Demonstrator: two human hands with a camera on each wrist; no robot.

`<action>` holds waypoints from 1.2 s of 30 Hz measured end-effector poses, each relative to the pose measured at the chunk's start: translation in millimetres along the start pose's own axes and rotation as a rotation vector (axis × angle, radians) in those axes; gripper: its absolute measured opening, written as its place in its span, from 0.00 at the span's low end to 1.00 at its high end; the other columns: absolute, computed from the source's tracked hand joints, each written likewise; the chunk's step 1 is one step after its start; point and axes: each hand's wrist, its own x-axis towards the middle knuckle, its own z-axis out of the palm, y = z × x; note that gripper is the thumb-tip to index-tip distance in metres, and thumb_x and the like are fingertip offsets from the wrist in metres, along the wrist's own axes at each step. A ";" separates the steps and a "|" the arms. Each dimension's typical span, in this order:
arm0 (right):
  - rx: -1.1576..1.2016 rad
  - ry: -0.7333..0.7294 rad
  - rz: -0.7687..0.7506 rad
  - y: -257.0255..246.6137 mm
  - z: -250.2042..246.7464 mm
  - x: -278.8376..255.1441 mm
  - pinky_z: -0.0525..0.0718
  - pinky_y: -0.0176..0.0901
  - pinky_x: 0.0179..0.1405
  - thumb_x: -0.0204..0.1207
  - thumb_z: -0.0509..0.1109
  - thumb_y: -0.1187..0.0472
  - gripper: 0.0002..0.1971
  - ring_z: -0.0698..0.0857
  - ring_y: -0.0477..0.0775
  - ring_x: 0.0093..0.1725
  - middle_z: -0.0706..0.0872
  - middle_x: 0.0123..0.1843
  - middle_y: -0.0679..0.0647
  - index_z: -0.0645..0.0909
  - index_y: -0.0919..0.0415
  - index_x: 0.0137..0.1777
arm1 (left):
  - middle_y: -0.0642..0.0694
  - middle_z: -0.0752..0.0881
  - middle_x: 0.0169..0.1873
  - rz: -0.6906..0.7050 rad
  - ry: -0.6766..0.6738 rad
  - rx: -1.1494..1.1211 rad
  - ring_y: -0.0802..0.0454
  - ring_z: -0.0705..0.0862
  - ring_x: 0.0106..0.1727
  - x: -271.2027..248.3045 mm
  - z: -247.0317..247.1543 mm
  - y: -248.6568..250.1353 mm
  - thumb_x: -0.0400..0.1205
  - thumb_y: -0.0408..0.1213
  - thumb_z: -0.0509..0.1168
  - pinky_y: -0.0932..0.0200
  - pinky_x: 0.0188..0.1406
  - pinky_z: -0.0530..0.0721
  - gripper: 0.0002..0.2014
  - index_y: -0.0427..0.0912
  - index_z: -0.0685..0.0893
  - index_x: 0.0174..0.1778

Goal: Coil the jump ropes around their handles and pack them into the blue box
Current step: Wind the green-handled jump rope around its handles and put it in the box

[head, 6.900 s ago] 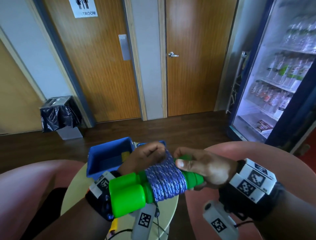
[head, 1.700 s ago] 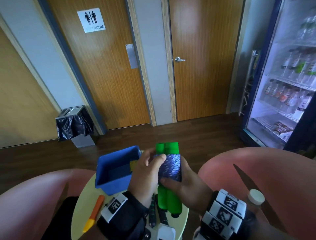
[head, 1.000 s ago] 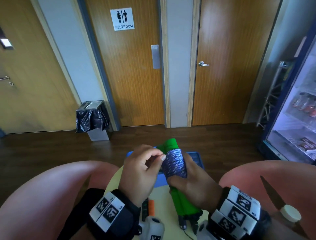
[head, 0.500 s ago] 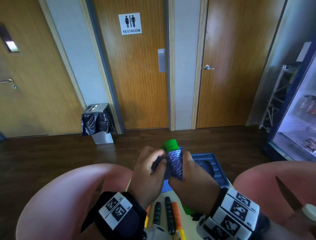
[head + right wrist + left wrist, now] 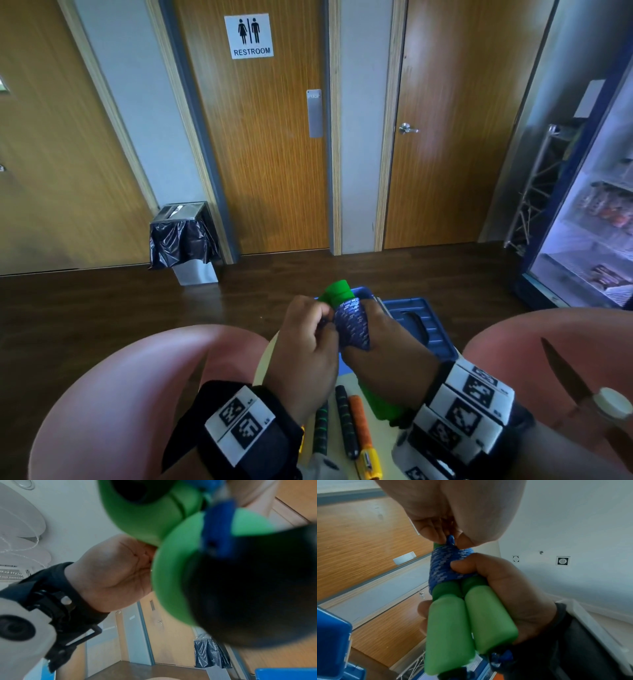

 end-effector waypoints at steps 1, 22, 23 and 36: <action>0.018 0.001 0.012 1.0 2.1 0.5 0.76 0.30 0.25 0.74 0.70 0.60 0.14 0.83 0.43 0.33 0.84 0.41 0.51 0.72 0.56 0.57 | 0.55 0.77 0.42 0.014 0.001 0.028 0.58 0.79 0.46 0.8 0.0 -0.4 0.77 0.41 0.57 0.71 0.44 0.75 0.08 0.43 0.80 0.41; 0.112 0.072 0.111 13.5 -2.6 2.6 0.81 0.43 0.32 0.72 0.69 0.62 0.13 0.83 0.48 0.35 0.84 0.42 0.53 0.71 0.57 0.54 | 0.54 0.90 0.40 -0.195 0.071 -0.240 0.60 0.86 0.42 21.7 7.0 12.5 0.78 0.27 0.73 0.62 0.47 0.83 0.25 0.66 0.81 0.58; 0.099 0.081 0.103 13.0 -1.9 1.9 0.81 0.43 0.32 0.72 0.69 0.62 0.13 0.83 0.49 0.35 0.84 0.42 0.53 0.70 0.57 0.54 | 0.55 0.91 0.40 -0.201 0.098 -0.242 0.61 0.87 0.42 21.0 7.1 13.6 0.77 0.28 0.74 0.62 0.48 0.84 0.26 0.66 0.81 0.59; -0.399 0.105 0.047 21.6 4.3 -7.5 0.78 0.42 0.42 0.79 0.64 0.57 0.29 0.86 0.59 0.56 0.72 0.68 0.57 0.57 0.57 0.77 | 0.55 0.92 0.41 -0.374 -0.009 -0.256 0.61 0.90 0.45 10.4 26.8 7.7 0.83 0.31 0.65 0.49 0.53 0.89 0.18 0.54 0.82 0.67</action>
